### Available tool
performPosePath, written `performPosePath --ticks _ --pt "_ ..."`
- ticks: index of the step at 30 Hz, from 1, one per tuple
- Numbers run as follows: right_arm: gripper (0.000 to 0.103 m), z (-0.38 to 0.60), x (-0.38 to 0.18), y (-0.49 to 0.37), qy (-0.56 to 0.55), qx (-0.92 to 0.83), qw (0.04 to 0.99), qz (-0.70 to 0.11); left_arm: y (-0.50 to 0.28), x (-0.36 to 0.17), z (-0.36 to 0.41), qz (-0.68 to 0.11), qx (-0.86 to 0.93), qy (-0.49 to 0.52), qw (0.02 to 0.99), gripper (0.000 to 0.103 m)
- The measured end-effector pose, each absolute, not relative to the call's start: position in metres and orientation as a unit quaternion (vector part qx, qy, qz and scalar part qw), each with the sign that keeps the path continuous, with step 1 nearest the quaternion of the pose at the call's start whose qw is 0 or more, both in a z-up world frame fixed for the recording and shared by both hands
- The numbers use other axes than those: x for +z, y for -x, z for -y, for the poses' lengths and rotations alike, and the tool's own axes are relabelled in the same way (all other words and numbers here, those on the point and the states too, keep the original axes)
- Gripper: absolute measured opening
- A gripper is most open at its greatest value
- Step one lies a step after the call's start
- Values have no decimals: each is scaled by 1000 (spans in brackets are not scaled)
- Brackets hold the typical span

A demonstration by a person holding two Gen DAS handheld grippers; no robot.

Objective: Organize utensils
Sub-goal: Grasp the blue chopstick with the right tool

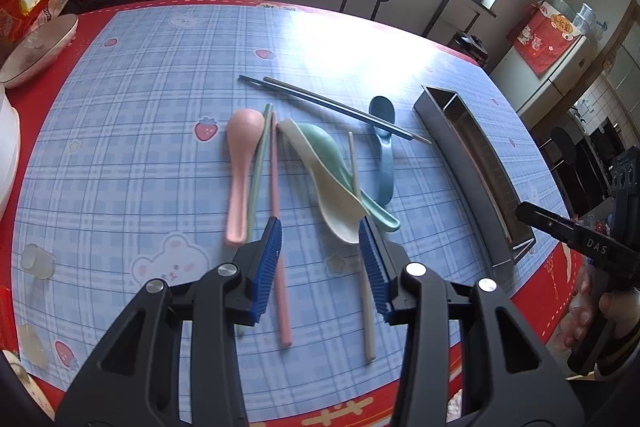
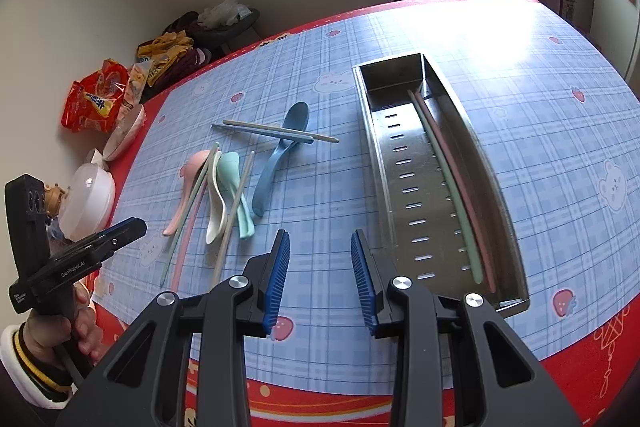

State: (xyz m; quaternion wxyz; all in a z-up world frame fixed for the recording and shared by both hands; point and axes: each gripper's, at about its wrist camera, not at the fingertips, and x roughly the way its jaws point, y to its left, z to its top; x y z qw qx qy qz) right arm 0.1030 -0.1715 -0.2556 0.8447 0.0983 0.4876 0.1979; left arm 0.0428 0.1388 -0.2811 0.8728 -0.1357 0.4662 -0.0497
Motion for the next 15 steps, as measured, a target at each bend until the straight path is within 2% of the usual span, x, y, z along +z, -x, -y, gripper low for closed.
performPosePath --ticks 15 --pt "29 134 -271 -98 -65 186 833 -517 -37 -302 -179 -479 -41 159 862 42"
